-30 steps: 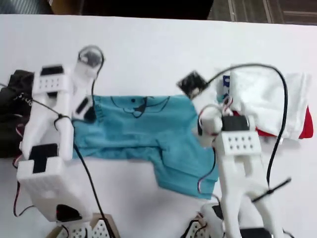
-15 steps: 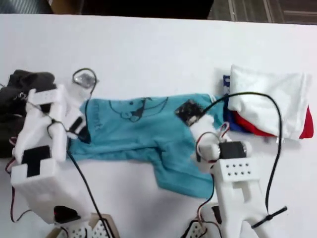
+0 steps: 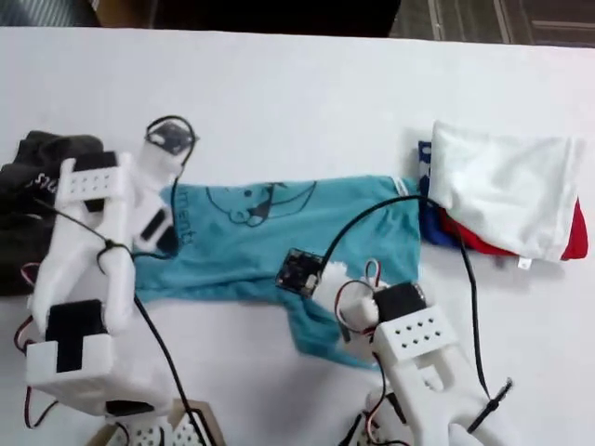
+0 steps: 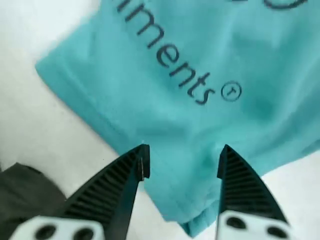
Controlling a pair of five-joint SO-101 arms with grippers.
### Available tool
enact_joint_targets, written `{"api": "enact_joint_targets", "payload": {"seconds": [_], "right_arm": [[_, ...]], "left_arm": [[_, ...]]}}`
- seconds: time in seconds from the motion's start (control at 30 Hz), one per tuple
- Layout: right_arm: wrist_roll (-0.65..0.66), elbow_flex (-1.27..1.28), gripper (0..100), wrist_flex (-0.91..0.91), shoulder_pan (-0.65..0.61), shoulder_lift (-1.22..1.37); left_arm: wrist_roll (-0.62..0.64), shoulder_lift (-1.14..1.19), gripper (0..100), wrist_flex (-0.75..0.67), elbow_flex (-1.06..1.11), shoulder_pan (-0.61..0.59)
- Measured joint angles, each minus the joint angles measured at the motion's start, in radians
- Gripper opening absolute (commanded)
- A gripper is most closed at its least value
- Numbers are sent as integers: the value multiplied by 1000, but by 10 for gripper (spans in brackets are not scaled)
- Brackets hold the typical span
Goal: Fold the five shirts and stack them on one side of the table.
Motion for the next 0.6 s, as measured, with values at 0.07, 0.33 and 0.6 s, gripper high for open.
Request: {"api": "enact_joint_targets", "payload": {"seconds": [0.07, 0.33, 0.6], "right_arm": [[2, 28, 279, -26, 0, 0], [3, 150, 101, -207, 0, 0], [5, 173, 183, -275, 5, 0]], "left_arm": [[43, 34, 242, -21, 0, 31], [153, 226, 242, -77, -29, 43], [160, 267, 242, -64, -66, 48]]}}
